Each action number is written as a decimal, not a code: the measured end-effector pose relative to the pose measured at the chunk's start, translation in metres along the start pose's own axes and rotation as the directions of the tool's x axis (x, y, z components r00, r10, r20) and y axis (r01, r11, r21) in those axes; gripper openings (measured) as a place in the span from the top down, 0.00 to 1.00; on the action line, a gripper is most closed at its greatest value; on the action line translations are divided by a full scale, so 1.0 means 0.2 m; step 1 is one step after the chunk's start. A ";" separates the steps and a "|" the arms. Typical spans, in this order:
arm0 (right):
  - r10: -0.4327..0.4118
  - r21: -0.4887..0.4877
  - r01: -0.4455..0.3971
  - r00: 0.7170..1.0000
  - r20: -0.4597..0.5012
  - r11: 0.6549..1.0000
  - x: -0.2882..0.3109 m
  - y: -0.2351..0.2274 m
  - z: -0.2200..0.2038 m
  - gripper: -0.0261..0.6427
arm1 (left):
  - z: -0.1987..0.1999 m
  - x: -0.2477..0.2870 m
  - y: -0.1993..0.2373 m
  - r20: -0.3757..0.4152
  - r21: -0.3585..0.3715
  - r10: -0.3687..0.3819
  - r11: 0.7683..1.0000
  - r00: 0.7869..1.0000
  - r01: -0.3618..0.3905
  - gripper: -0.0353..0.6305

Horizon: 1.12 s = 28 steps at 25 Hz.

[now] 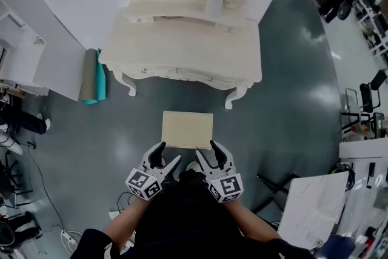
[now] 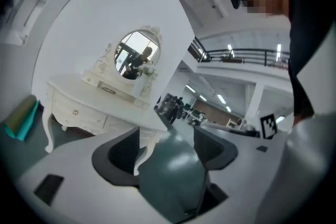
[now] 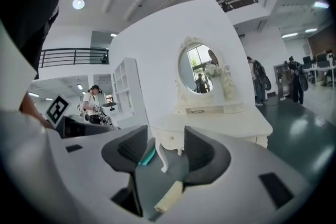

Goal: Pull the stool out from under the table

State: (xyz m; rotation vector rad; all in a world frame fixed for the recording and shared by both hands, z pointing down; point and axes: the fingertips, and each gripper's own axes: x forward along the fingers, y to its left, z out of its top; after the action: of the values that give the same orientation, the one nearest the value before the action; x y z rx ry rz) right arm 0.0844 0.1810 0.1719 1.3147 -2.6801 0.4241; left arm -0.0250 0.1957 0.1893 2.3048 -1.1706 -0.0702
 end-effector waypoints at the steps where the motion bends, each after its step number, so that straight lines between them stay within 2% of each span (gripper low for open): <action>1: -0.003 -0.034 0.004 1.000 0.004 0.999 0.01 0.03 0.02 0.64 | 0.04 -0.02 -0.01 0.023 -0.023 -0.022 0.999 0.999 0.022 0.45; 3: -0.005 -0.069 0.006 1.000 0.020 0.998 0.05 0.08 0.07 0.72 | 0.12 -0.06 -0.01 0.050 -0.019 -0.027 0.999 0.998 0.028 0.50; 6: 0.008 -0.027 -0.005 0.996 0.089 1.000 0.09 0.16 0.19 0.89 | 0.22 -0.11 0.01 0.073 0.024 -0.032 0.999 0.997 0.030 0.59; 8: 0.011 -0.011 -0.010 0.993 0.120 1.000 0.12 0.20 0.28 0.91 | 0.28 -0.13 0.01 0.090 0.038 -0.056 0.998 0.994 0.053 0.66; 10: 0.004 -0.012 -0.003 0.992 0.123 1.000 0.15 0.24 0.33 0.91 | 0.32 -0.15 0.03 0.085 0.080 -0.059 0.995 0.995 0.052 0.77; 13: -0.017 0.001 0.017 0.994 0.109 1.000 0.21 0.31 0.39 0.93 | 0.40 -0.19 0.09 0.094 0.217 0.023 0.975 0.995 -0.043 0.91; 15: -0.009 -0.024 0.012 0.993 0.114 1.000 0.26 0.39 0.45 0.93 | 0.48 -0.22 0.14 0.125 0.283 0.080 0.953 0.989 -0.113 0.93; 16: -0.006 -0.039 0.011 0.993 0.119 0.999 0.28 0.42 0.48 0.93 | 0.51 -0.23 0.17 0.132 0.283 0.089 0.951 0.987 -0.123 0.93; 18: -0.011 -0.066 0.019 0.992 0.125 0.998 0.34 0.48 0.52 0.93 | 0.56 -0.24 0.20 0.132 0.273 0.086 0.955 0.988 -0.120 0.93; 22: -0.031 -0.122 0.049 0.988 0.149 0.991 0.38 0.56 0.58 0.93 | 0.68 -0.26 0.20 0.166 0.342 0.070 0.931 0.984 -0.124 0.93; 26: -0.063 -0.125 0.086 0.982 0.177 0.988 0.42 0.58 0.62 0.94 | 0.75 -0.26 0.24 0.154 0.274 0.054 0.957 0.987 -0.095 0.93; 28: -0.073 -0.118 0.096 0.979 0.189 0.988 0.44 0.60 0.63 0.94 | 0.76 -0.27 0.25 0.150 0.279 0.046 0.956 0.988 -0.087 0.93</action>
State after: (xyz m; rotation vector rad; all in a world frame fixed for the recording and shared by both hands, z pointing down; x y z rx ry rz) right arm -0.0629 0.1458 0.0498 1.4909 -2.7304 0.1245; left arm -0.1381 0.1458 0.0738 2.5416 -1.4088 -0.0432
